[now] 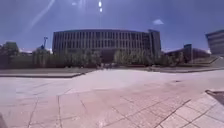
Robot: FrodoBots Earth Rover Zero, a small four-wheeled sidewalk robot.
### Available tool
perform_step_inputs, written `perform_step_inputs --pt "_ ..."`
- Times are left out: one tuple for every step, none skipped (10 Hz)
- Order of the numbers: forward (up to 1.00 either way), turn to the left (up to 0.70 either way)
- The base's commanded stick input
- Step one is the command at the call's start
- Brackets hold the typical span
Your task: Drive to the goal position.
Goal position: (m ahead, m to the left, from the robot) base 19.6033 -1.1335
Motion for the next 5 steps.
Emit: perform_step_inputs --pt "0.7 0.0" --pt "0.7 0.0" --pt "0.7 0.0" --pt "0.7 0.0" --pt "0.7 0.0"
